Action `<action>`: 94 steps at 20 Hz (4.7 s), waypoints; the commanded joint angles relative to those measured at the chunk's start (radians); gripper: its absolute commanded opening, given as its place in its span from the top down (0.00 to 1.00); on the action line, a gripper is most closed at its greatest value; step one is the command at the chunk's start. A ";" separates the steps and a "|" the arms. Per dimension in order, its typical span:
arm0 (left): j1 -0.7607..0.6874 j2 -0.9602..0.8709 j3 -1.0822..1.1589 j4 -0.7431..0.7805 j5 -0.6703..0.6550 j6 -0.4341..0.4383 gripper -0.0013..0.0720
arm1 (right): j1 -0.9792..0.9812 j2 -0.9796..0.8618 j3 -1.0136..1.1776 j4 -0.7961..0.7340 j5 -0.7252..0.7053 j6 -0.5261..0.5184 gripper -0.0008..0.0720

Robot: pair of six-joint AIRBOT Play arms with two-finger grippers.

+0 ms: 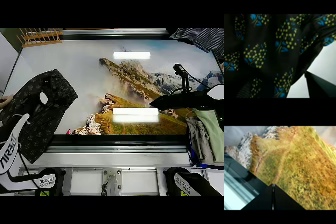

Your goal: Fold the clothes and pants, and hang the long-sleeved shirts on hangers.

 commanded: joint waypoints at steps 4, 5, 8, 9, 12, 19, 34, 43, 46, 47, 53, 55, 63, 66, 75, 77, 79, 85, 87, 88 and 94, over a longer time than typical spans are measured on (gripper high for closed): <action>-0.059 -0.166 0.212 0.009 -0.106 -0.024 0.71 | 0.001 0.000 0.000 0.000 0.000 0.000 0.96; -0.068 -0.181 0.243 0.004 -0.122 -0.024 0.95 | 0.001 0.000 0.000 0.000 0.000 0.000 0.96; -0.136 -0.190 0.362 0.002 -0.156 -0.021 0.98 | 0.001 0.000 0.000 0.014 -0.002 0.001 0.96; -0.177 -0.185 0.409 0.001 -0.159 0.003 0.98 | 0.001 0.000 0.000 0.050 0.000 0.003 0.96; -0.346 -0.174 0.543 0.000 -0.179 0.093 0.98 | 0.000 0.001 0.000 0.167 0.000 -0.008 0.96; -0.851 -0.174 0.667 0.001 -0.325 0.300 0.98 | -0.178 0.068 0.013 -0.073 -0.122 0.113 0.97; -0.573 0.111 0.309 0.000 -0.399 -0.177 0.13 | -0.333 0.157 0.001 -0.202 -0.128 0.167 0.95; -0.055 0.111 -0.093 -0.323 -0.243 -0.105 0.13 | -0.273 -0.095 -0.110 -0.195 -0.143 0.166 0.36; -0.026 0.008 -0.059 -0.393 -0.218 -0.082 0.13 | -0.219 -0.247 -0.110 -0.193 -0.154 0.183 0.36; -0.026 -0.023 -0.034 -0.394 -0.230 -0.082 0.13 | -0.198 -0.290 -0.110 -0.194 -0.159 0.185 0.36; -0.070 -0.155 0.127 -0.391 -0.250 -0.048 0.13 | -0.093 -0.455 -0.109 -0.092 -0.244 0.188 0.36; -0.078 -0.180 0.166 -0.391 -0.247 -0.042 0.15 | -0.063 -0.472 -0.109 -0.053 -0.274 0.188 0.36; -0.082 -0.240 0.430 -0.389 -0.221 0.007 0.98 | 0.011 -0.475 0.050 -0.107 -0.346 0.210 0.97; -0.084 -0.243 0.537 -0.388 -0.204 0.058 0.98 | 0.011 -0.475 0.158 -0.208 -0.369 0.294 0.97; 0.078 -0.056 0.360 -0.329 -0.365 0.032 0.14 | -0.090 -0.333 0.190 -0.241 -0.220 0.293 0.36; 0.112 0.068 0.140 -0.329 -0.404 0.038 0.14 | -0.119 -0.242 0.134 -0.256 -0.196 0.298 0.36; 0.123 0.153 -0.056 -0.329 -0.445 0.060 0.14 | -0.124 -0.155 0.066 -0.256 -0.182 0.298 0.36; 0.047 0.275 -0.411 -0.349 -0.362 0.060 0.14 | -0.104 -0.047 -0.026 -0.247 -0.182 0.298 0.36; 0.015 0.274 -0.437 -0.410 -0.326 0.063 0.14 | -0.100 -0.047 -0.026 -0.244 -0.183 0.298 0.36; -0.004 0.274 -0.443 -0.441 -0.297 0.063 0.14 | -0.099 -0.047 -0.026 -0.244 -0.182 0.298 0.36; -0.107 0.274 -0.443 -0.471 -0.205 0.043 0.15 | -0.100 -0.047 -0.047 -0.248 -0.171 0.301 0.36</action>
